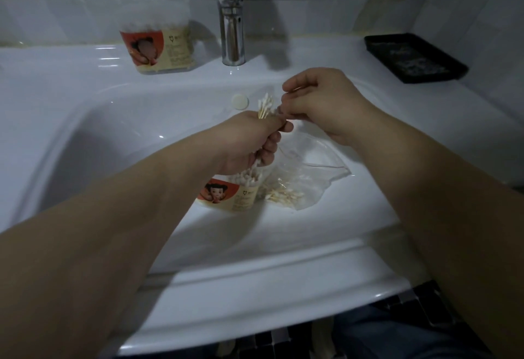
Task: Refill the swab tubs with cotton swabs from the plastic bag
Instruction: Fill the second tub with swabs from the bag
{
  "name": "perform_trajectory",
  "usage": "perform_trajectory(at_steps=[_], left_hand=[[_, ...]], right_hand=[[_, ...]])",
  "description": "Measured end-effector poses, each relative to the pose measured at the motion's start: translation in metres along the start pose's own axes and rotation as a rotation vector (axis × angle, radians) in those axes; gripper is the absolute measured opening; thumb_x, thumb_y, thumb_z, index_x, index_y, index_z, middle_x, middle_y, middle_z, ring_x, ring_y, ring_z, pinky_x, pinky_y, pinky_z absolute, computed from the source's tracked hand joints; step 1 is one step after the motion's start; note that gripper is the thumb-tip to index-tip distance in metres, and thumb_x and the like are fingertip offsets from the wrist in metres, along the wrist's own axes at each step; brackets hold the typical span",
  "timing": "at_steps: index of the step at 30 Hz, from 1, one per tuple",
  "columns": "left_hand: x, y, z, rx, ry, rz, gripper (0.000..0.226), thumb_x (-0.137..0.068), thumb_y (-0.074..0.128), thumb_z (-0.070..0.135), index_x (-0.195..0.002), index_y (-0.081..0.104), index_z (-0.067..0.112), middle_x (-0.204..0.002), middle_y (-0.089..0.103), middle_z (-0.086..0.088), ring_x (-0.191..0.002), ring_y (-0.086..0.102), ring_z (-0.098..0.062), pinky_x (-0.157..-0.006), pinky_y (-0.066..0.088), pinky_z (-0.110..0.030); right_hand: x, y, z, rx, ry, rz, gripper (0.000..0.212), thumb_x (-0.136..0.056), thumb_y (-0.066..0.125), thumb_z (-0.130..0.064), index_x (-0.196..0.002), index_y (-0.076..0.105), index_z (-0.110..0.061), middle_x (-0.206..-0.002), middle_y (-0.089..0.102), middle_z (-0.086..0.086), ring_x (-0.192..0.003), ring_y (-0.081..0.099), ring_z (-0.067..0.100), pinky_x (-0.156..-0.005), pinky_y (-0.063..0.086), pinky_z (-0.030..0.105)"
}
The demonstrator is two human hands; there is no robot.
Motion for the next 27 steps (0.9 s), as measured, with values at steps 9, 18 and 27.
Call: perform_trajectory(at_steps=[9,18,27], left_hand=[[-0.001,-0.002,0.000,0.161,-0.014,0.005,0.023,-0.108,0.048,0.023,-0.088,0.056,0.015,-0.058,0.043,0.005,-0.046,0.039,-0.004,-0.042,0.033,-0.016],[-0.001,-0.006,0.001,0.288,-0.056,-0.007,0.027,-0.109,0.043,0.022,-0.087,0.059,0.018,-0.057,0.047,0.007,-0.049,0.044,-0.003,-0.051,0.046,-0.018],[-0.003,-0.006,-0.005,0.283,-0.113,0.014,0.037,-0.109,0.043,0.035,-0.078,0.056,0.019,-0.067,0.052,0.005,-0.055,0.056,-0.006,-0.051,0.048,-0.018]], right_hand=[[0.006,0.019,-0.006,0.114,-0.045,-0.195,0.033,-0.092,0.066,-0.002,-0.124,0.069,-0.010,-0.104,0.076,0.012,-0.087,0.072,0.015,-0.090,0.059,0.032],[0.022,0.037,-0.008,0.286,-0.106,-0.440,0.103,-0.074,0.090,-0.016,-0.159,0.031,-0.019,-0.158,0.043,0.003,-0.143,0.040,0.003,-0.105,0.040,0.010],[0.029,0.050,-0.011,0.743,-0.264,-0.439,0.121,-0.068,0.092,-0.040,-0.162,0.018,-0.030,-0.127,0.057,-0.005,-0.096,0.061,0.006,-0.092,0.049,0.023]])
Point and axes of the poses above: each hand's wrist, its own x-axis away from the middle knuckle, its own y-axis out of the palm, z = x × y, the point moved 7 cm from there along -x, towards the middle knuckle
